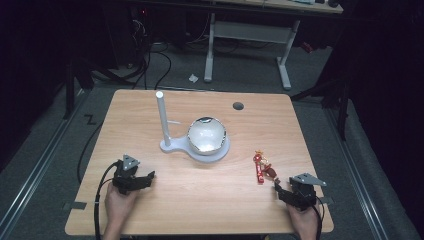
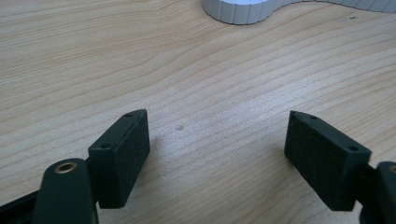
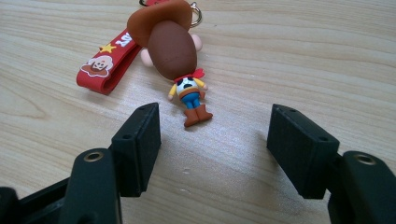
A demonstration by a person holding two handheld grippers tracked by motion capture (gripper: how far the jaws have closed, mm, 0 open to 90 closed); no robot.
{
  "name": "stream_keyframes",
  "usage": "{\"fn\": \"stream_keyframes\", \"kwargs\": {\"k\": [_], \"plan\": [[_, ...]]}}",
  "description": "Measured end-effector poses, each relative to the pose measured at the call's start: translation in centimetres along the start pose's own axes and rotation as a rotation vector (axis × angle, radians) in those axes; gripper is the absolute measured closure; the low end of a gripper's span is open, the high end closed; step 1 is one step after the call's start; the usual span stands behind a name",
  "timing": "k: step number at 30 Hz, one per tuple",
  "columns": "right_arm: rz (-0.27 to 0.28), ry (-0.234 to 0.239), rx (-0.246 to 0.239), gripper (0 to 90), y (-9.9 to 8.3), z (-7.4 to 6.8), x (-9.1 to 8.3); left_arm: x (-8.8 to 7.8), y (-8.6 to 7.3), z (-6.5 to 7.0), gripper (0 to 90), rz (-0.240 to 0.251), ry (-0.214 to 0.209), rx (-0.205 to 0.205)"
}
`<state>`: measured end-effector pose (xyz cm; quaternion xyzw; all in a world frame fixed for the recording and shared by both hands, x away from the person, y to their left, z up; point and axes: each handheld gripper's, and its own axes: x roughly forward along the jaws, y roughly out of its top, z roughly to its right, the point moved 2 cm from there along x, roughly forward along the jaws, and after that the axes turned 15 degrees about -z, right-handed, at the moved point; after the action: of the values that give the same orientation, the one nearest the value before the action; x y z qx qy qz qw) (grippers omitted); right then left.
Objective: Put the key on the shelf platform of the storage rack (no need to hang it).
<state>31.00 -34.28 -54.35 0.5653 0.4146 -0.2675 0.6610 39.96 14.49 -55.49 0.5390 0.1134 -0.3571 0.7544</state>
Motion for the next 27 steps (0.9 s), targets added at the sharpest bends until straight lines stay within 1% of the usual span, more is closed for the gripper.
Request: {"fn": "stream_keyframes", "kwargs": {"k": [8, 13, 19, 23, 27], "plan": [[-0.001, 0.001, 0.000, 35.6, 0.0, 0.0, 0.0, 0.0, 0.0, 0.0, 22.5, 0.000, 0.000, 0.000], [-0.002, 0.005, -0.008, 35.5, 0.1, -0.1, 0.0, 0.0, 0.0, 0.0, 22.6, 0.000, 0.000, 0.000], [-0.004, 0.009, -0.016, 33.0, 0.5, -0.3, 0.3, 0.0, 0.0, 0.0, 22.5, 0.000, 0.000, 0.000], [-0.001, 0.024, -0.029, 32.4, 0.9, -0.8, 0.5, 0.0, 0.0, 0.0, 22.5, 0.000, -0.001, 0.000], [0.007, 0.038, -0.025, 32.4, 1.0, -1.2, 0.5, 0.0, 0.0, 0.0, 22.5, 0.000, -0.001, -0.001]]}}
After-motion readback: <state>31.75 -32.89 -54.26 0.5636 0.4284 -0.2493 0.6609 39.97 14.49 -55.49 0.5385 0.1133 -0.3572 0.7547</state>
